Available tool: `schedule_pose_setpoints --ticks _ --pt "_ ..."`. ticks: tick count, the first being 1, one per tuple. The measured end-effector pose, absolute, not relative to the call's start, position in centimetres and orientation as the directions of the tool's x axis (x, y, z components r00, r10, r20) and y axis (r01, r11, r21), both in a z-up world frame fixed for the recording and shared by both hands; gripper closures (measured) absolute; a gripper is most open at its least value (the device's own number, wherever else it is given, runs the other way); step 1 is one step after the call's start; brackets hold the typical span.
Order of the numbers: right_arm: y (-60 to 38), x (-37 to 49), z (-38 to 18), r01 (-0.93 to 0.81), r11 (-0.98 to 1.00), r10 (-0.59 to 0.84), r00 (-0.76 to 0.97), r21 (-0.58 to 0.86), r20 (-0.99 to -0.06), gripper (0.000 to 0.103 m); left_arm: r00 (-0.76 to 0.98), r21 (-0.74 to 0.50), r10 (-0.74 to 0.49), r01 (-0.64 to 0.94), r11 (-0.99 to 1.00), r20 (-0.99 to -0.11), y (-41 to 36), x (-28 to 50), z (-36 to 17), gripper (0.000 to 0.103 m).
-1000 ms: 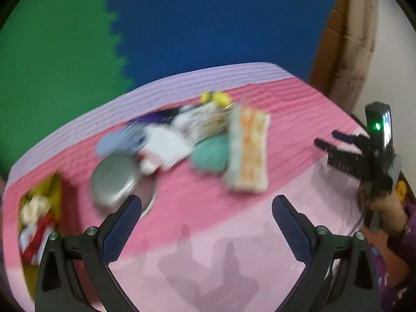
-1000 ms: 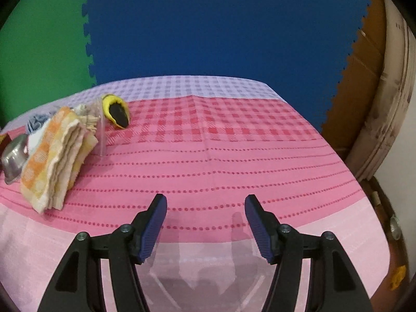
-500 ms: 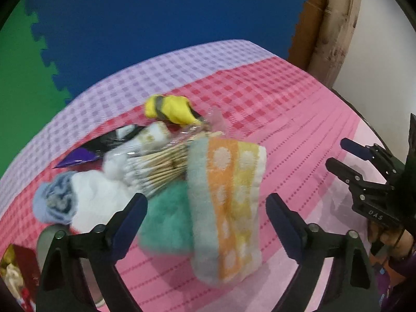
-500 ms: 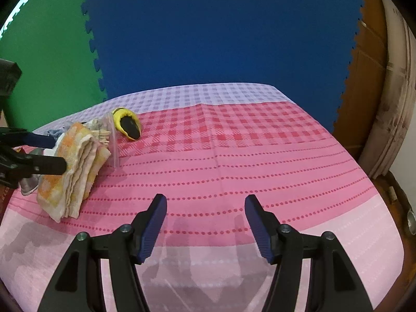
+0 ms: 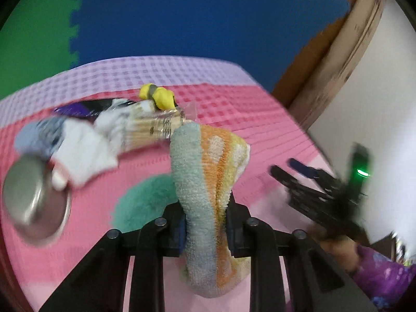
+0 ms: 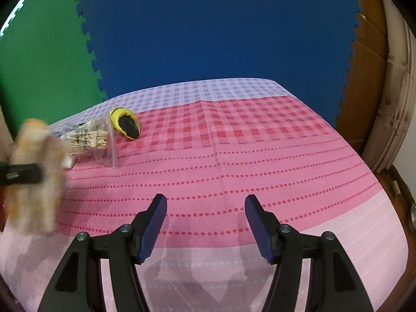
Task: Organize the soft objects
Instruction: 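Lift the towel with the left gripper and turn toward the tin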
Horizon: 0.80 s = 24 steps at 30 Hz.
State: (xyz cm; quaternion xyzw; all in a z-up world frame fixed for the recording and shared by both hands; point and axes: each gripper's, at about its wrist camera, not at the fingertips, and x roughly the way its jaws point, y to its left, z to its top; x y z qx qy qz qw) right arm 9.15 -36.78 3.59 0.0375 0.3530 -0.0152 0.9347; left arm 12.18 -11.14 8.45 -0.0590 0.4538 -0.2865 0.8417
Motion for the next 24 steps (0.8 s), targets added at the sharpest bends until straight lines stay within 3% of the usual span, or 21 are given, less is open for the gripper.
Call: schedule_pose_setpoints --ticks 5,10,14,16,19,21,24 --pt "-36.4 9.1 3.6 0.035 0.998 0.004 0.75 0.047 -0.661 0.039 0.448 -0.414 -0.529 0.334 0.847 -0.721 -5.9 7.1 7.6 0.081" --pt "-35.1 8.9 3.8 0.0 1.0 -0.014 0.754 -0.02 -0.657 0.039 0.41 -0.537 -0.637 0.344 0.771 -0.653 -2.0 5.7 5.8 0.077" --pt "-34.8 8.5 3.9 -0.006 1.0 -0.014 0.757 -0.028 -0.653 0.039 0.417 -0.542 -0.652 0.363 0.758 -0.633 -1.4 7.2 7.5 0.071" --pt "-34.4 8.4 3.9 -0.01 0.999 -0.021 0.755 -0.044 -0.655 0.039 0.438 -0.514 -0.645 0.39 0.764 -0.626 -1.7 8.1 9.1 0.059" --pt "-33.8 8.3 3.8 -0.02 0.998 -0.027 0.751 -0.064 -0.66 0.039 0.486 -0.458 -0.62 0.42 0.783 -0.616 -1.9 9.0 11.5 0.055" --pt "-33.6 8.4 3.7 -0.016 0.996 -0.043 0.747 -0.083 -0.663 0.039 0.514 -0.427 -0.602 0.427 0.797 -0.611 -1.9 9.4 12.6 0.06" --pt "-33.7 8.5 3.6 -0.011 0.997 -0.044 0.742 -0.078 -0.669 0.039 0.538 -0.419 -0.57 0.387 0.821 -0.62 -1.0 10.0 13.2 0.101"
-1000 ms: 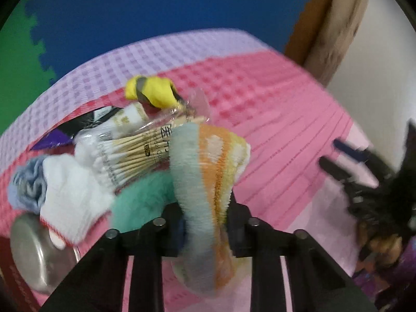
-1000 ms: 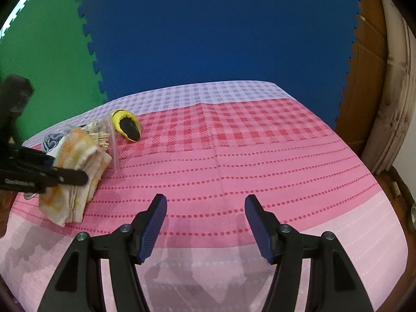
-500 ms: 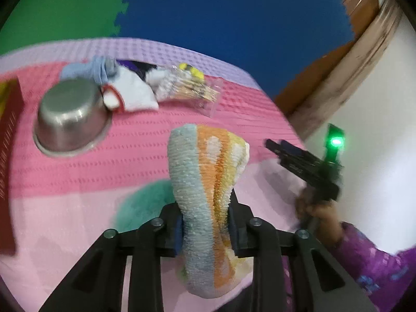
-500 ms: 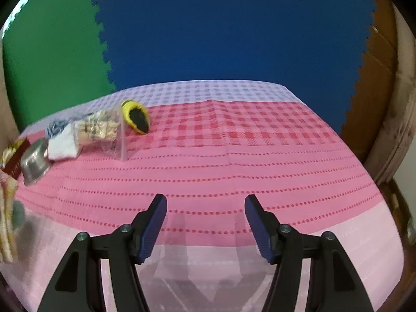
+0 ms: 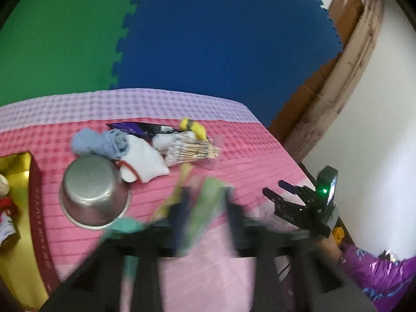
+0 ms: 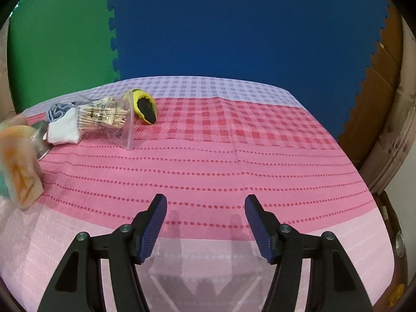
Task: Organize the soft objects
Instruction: 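Lift the towel with the left gripper and turn toward the tin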
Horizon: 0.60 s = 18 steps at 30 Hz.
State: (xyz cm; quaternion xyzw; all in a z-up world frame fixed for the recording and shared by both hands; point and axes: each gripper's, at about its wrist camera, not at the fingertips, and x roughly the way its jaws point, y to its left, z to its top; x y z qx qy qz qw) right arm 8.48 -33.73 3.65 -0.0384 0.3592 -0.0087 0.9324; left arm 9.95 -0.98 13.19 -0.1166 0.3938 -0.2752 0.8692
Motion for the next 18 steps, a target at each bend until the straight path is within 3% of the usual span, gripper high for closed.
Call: schedule_pose_setpoints --ticks 5,6,7,8,9,10,13,18 --pt "-33.3 8.3 3.7 -0.03 0.998 -0.018 0.742 -0.06 -0.671 0.039 0.57 -0.405 -0.507 0.307 0.861 -0.647 1.2 9.6 12.7 0.097" --pt "-33.0 8.3 3.6 -0.036 0.997 -0.021 0.741 -0.07 -0.672 0.039 0.565 -0.402 -0.503 0.304 0.864 -0.654 1.3 9.5 12.5 0.086" --pt "-32.8 8.4 3.5 -0.04 0.996 -0.025 0.739 -0.081 -0.673 0.039 0.539 -0.415 -0.518 0.311 0.855 -0.665 1.2 9.7 12.1 0.067" --pt "-32.5 8.4 3.5 -0.045 0.995 -0.027 0.738 -0.089 -0.675 0.039 0.53 -0.421 -0.523 0.312 0.852 -0.667 1.0 9.8 11.9 0.057" --pt "-32.5 8.4 3.5 -0.048 0.995 -0.023 0.739 -0.086 -0.674 0.039 0.53 -0.423 -0.527 0.314 0.85 -0.664 0.7 9.8 11.9 0.039" --pt "-32.5 8.5 3.5 -0.049 0.996 -0.017 0.739 -0.079 -0.673 0.039 0.535 -0.413 -0.533 0.337 0.846 -0.655 -0.1 9.9 11.9 0.029" --pt "-32.8 8.6 3.4 -0.042 0.997 -0.012 0.737 -0.063 -0.676 0.039 0.532 -0.315 -0.512 0.419 0.852 -0.675 -2.9 10.9 12.0 0.023" --pt "-33.1 8.6 3.5 -0.051 0.998 0.016 0.737 -0.032 -0.676 0.039 0.442 -0.042 -0.407 0.635 0.772 -0.8 -10.2 13.0 9.3 0.023"
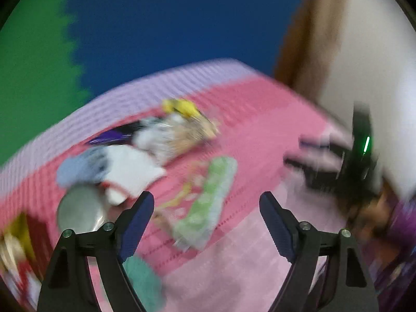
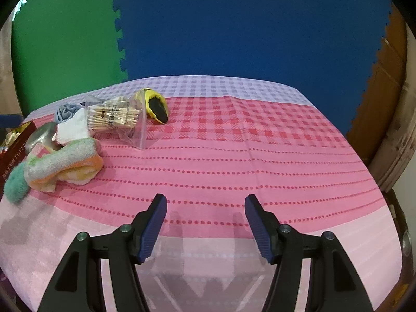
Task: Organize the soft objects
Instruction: 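Lift the towel with the left gripper and turn toward the tin, then lower the towel into the tin and open the left gripper while the right gripper grasps the teal scrunchie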
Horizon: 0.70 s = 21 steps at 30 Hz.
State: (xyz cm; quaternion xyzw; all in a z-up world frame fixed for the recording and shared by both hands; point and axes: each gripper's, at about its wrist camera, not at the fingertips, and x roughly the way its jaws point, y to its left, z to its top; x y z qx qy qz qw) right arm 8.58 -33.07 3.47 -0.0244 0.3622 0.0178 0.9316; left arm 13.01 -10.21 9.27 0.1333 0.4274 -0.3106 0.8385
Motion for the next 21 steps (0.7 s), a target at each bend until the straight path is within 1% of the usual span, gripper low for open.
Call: schedule_pose_setpoints --ticks 1,3,4,5,6,7,8,10,11,12,14,15,18,20,21 --pt "-33.1 8.6 3.4 -0.054 0.998 0.02 0.736 -0.029 -0.677 0.039 0.433 0.023 -0.372 0.676 0.736 -0.821 -11.7 13.0 8.3 0.024" --pt "-33.1 8.6 3.5 -0.061 0.998 0.03 0.737 -0.022 -0.675 0.039 0.458 0.148 -0.302 0.718 0.68 -0.836 -13.7 12.8 6.8 0.024" --pt "-33.1 8.6 3.4 -0.061 0.998 0.032 0.738 -0.019 -0.674 0.039 0.476 0.211 -0.248 0.719 0.662 -0.844 -14.6 13.1 5.7 0.03" --pt "-33.1 8.7 3.4 -0.059 0.998 0.032 0.738 -0.018 -0.674 0.039 0.46 0.226 -0.204 0.717 0.66 -0.864 -15.2 14.0 4.5 0.039" --pt "-33.2 8.7 3.4 -0.058 0.998 0.032 0.738 -0.016 -0.674 0.039 0.415 0.186 -0.198 0.718 0.671 -0.888 -15.3 15.0 3.6 0.064" --pt "-33.2 8.7 3.4 -0.059 0.998 0.034 0.738 -0.014 -0.674 0.039 0.367 0.129 -0.196 0.696 0.707 -0.909 -14.9 16.3 2.7 0.084" --pt "-33.2 8.7 3.4 -0.061 0.998 0.038 0.737 -0.011 -0.674 0.039 0.362 0.083 -0.22 0.662 0.745 -0.906 -14.2 17.2 2.6 0.084" --pt "-33.3 8.7 3.4 -0.061 0.998 0.04 0.738 -0.008 -0.674 0.039 0.336 -0.056 -0.306 0.587 0.808 -0.891 -12.3 18.0 3.4 0.087" --pt "-33.3 8.7 3.4 -0.062 0.998 0.043 0.738 -0.005 -0.674 0.039 0.343 -0.094 -0.333 0.56 0.823 -0.878 -11.7 17.9 4.0 0.087" --pt "-33.4 8.7 3.4 -0.065 0.998 0.047 0.738 -0.001 -0.674 0.039 0.359 -0.137 -0.37 0.533 0.835 -0.857 -10.8 17.4 4.9 0.087" --pt "-33.5 8.8 3.4 -0.067 0.998 0.052 0.736 0.004 -0.675 0.039 0.399 -0.28 -0.482 0.466 0.839 -0.78 -8.2 15.6 7.6 0.087" --pt "-33.5 8.9 3.4 -0.068 0.998 0.055 0.734 0.007 -0.677 0.039 0.428 -0.33 -0.509 0.425 0.843 -0.747 -6.7 14.4 8.8 0.087" --pt "-33.4 8.8 3.5 -0.069 0.998 0.052 0.738 0.001 -0.673 0.039 0.498 -0.404 -0.534 0.351 0.845 -0.683 -2.6 10.8 11.2 0.087" --pt "-32.8 8.4 3.8 -0.086 0.996 0.056 0.742 -0.012 -0.668 0.039 0.546 -0.418 -0.505 0.286 0.862 -0.668 0.3 8.0 12.3 0.086" --pt "-32.4 8.2 4.1 -0.109 0.994 0.087 0.741 0.009 -0.666 0.039 0.561 -0.438 -0.502 0.257 0.861 -0.658 1.8 7.0 12.5 0.086"
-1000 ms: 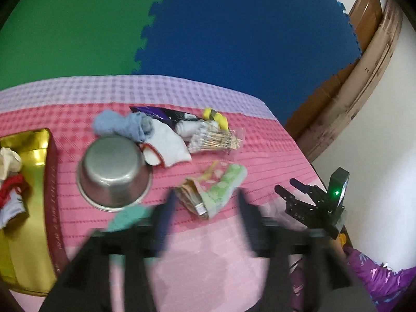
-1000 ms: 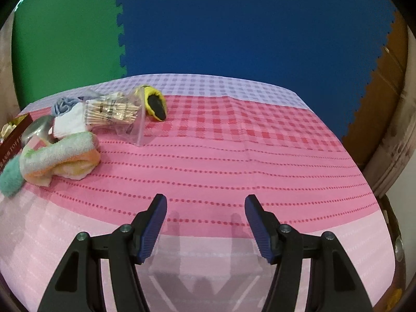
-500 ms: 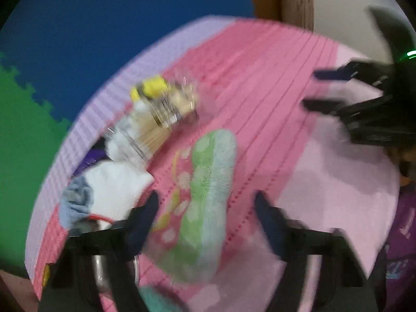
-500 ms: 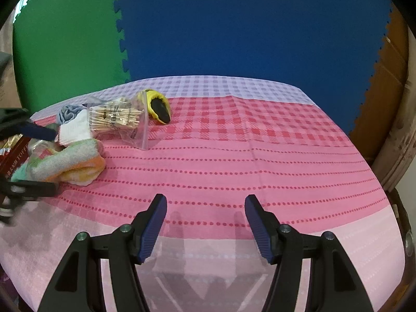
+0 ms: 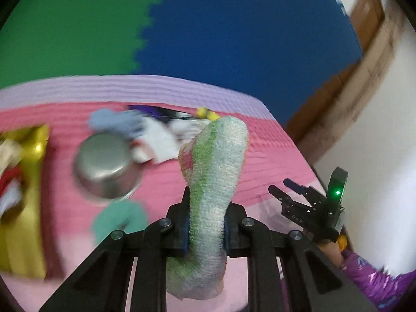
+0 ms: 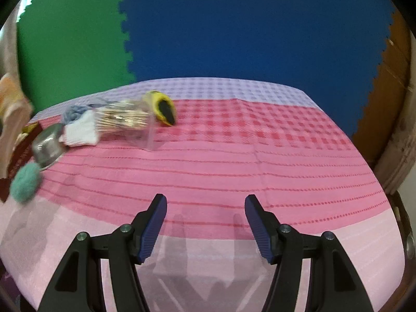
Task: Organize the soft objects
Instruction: 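Lower the towel into the tin and open the left gripper while the right gripper grasps the teal scrunchie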
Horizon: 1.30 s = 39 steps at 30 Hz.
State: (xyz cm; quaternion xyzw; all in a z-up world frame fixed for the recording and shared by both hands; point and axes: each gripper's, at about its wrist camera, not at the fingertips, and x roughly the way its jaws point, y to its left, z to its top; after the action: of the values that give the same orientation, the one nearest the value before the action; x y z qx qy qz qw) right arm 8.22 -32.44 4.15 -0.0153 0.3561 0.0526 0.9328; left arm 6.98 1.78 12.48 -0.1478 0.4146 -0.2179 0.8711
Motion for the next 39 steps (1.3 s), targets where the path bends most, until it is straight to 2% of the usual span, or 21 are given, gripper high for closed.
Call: schedule_pose_setpoints --ticks 4,7,10,20,28,31,32,39 --pt "-27.9 7.1 6.2 -0.287 0.95 0.296 0.704 0.123 -0.645 0.039 0.63 -0.472 -0.419 0.092 0.877 -0.654 7.6 2.4 12.8 0.086" --pt "-21.4 6.6 7.3 -0.472 0.865 0.458 0.604 0.171 -0.653 0.039 0.657 -0.517 -0.389 -0.001 0.856 -0.646 10.8 -0.3 12.4 0.086" --pt "-16.0 6.2 7.3 -0.584 0.791 0.535 0.518 0.181 -0.667 0.039 0.681 -0.537 -0.355 -0.066 0.841 -0.64 13.4 -2.5 12.1 0.086" --pt "-6.5 7.0 4.6 -0.644 0.764 0.448 0.486 0.04 -0.751 0.039 0.716 -0.561 -0.339 -0.088 0.823 -0.611 16.0 -5.1 12.3 0.085" --pt "-4.5 10.6 2.2 -0.603 0.797 0.372 0.446 0.034 -0.814 0.039 0.726 -0.597 -0.333 -0.13 0.792 -0.601 17.7 -6.2 11.9 0.085" --pt "-4.3 10.4 2.0 -0.619 0.783 0.398 0.431 0.056 -0.81 0.076 0.732 -0.601 -0.316 -0.158 0.783 -0.603 18.7 -6.3 11.8 0.085" --pt "-4.2 9.9 2.2 -0.628 0.777 0.395 0.448 0.032 -0.802 0.091 0.733 -0.6 -0.31 -0.166 0.782 -0.606 19.1 -6.1 11.9 0.085" --pt "-7.4 7.7 3.2 -0.611 0.791 0.408 0.502 0.022 -0.763 0.092 0.74 -0.55 -0.254 -0.183 0.815 -0.623 20.7 -4.7 13.3 0.084"
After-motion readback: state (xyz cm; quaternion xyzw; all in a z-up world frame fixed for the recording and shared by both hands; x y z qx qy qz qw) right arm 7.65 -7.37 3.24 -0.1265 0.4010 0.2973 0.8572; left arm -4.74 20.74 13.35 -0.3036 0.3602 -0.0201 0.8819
